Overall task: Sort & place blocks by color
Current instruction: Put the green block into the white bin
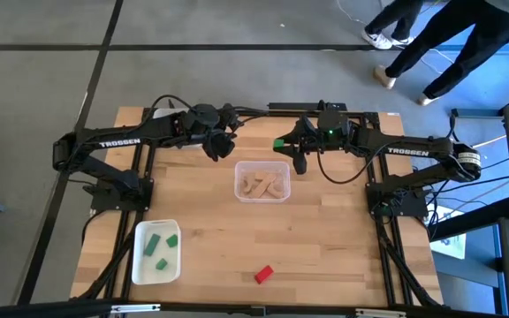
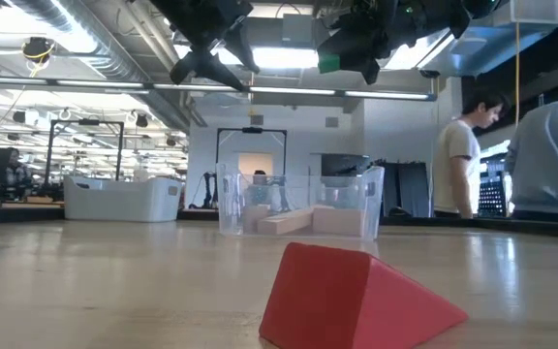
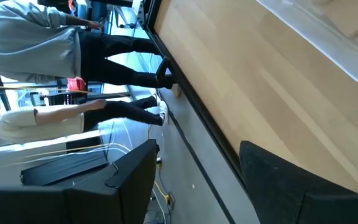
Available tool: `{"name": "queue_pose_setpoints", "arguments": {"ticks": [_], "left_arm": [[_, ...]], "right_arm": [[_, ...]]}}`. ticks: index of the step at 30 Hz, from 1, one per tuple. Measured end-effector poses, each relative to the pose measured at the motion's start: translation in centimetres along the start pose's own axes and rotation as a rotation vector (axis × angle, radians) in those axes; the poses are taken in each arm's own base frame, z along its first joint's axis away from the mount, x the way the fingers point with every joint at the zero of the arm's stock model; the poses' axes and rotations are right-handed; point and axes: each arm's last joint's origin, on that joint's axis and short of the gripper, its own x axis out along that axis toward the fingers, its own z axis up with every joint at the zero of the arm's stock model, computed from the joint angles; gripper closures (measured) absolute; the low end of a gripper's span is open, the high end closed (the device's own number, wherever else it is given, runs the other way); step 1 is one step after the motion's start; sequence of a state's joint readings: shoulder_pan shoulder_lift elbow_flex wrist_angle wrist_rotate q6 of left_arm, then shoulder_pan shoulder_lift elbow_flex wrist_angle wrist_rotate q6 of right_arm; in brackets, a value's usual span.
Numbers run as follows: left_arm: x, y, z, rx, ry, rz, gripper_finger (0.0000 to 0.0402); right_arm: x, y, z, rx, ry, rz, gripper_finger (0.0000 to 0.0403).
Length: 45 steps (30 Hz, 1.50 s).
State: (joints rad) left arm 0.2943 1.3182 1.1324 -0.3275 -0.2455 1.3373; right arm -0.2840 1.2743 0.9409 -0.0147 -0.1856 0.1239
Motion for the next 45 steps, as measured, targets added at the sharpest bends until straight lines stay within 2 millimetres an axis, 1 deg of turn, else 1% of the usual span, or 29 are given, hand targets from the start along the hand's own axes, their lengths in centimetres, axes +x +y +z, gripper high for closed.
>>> {"name": "queue_pose_setpoints", "arguments": {"ticks": [13,15,18,24,30,35,38,45], "left_arm": [[0.0,0.0,0.0,0.000,-0.007,-0.002,0.0180],[0.0,0.0,0.2,-0.005,-0.047,-0.011,0.0180],[0.0,0.0,0.4,-0.064,-0.131,-0.030,0.0180],[-0.2,0.6,1.1,-0.085,-0.324,0.004,0.0180],[1.1,1.2,1.6,-0.086,-0.348,0.090,0.0180],[2.2,1.2,2.6,-0.090,-0.378,0.134,0.0180],[2.3,1.6,3.3,-0.089,-0.408,0.192,0.0180],[1.8,1.5,4.7,-0.069,-0.470,0.218,0.0180]], "right_arm": [[0.0,0.0,0.0,-0.023,0.001,0.000,0.0273],[0.0,0.0,0.0,-0.027,0.002,0.000,0.0273],[0.0,0.0,0.0,-0.029,0.002,0.000,0.0273],[0.0,0.1,0.0,-0.027,-0.002,0.026,0.0273],[-0.1,0.3,1.0,-0.018,-0.095,0.067,0.0273],[-0.1,0.4,1.3,0.005,-0.121,0.088,0.0273],[-0.1,0.4,1.3,0.017,-0.124,0.089,0.0273],[-0.1,0.4,1.3,0.019,-0.129,0.090,0.0273]]}}
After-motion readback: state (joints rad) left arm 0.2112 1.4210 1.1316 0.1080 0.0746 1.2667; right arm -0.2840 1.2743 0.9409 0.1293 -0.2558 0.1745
